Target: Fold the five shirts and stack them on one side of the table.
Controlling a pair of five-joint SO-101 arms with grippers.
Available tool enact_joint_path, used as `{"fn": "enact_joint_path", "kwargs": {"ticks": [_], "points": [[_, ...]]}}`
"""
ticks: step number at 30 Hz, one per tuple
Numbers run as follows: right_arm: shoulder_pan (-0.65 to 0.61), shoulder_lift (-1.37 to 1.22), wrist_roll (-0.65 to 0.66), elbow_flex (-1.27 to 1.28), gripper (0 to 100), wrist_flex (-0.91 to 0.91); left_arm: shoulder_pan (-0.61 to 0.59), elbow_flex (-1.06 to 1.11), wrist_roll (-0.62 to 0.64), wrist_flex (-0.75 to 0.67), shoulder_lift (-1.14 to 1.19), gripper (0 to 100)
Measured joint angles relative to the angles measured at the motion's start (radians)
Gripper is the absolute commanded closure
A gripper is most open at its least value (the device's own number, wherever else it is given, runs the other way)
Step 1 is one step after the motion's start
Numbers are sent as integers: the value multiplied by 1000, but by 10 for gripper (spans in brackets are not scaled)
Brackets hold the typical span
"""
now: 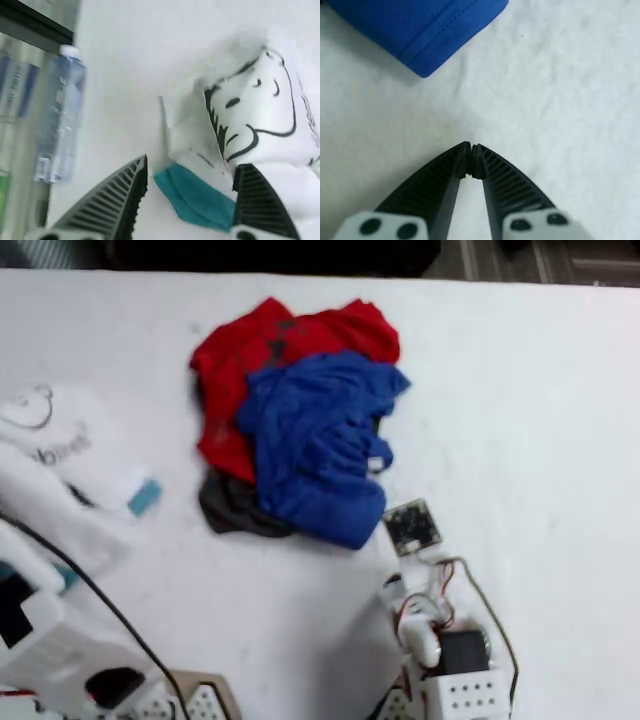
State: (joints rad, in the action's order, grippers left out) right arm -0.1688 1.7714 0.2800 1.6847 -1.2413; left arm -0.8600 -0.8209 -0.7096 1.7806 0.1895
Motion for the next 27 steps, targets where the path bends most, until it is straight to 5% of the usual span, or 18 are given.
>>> {"fn": "enact_joint_path", "kwargs": {"ticks": [7, 12, 27], "points": [[0, 0, 0, 0, 979, 0, -14, 379, -178, 3, 0, 718], [0, 0, 0, 0, 979, 0, -9, 445, -196, 3, 0, 717], [0, 0, 0, 0, 979, 0, 373, 529, 15, 3, -290, 722]]}}
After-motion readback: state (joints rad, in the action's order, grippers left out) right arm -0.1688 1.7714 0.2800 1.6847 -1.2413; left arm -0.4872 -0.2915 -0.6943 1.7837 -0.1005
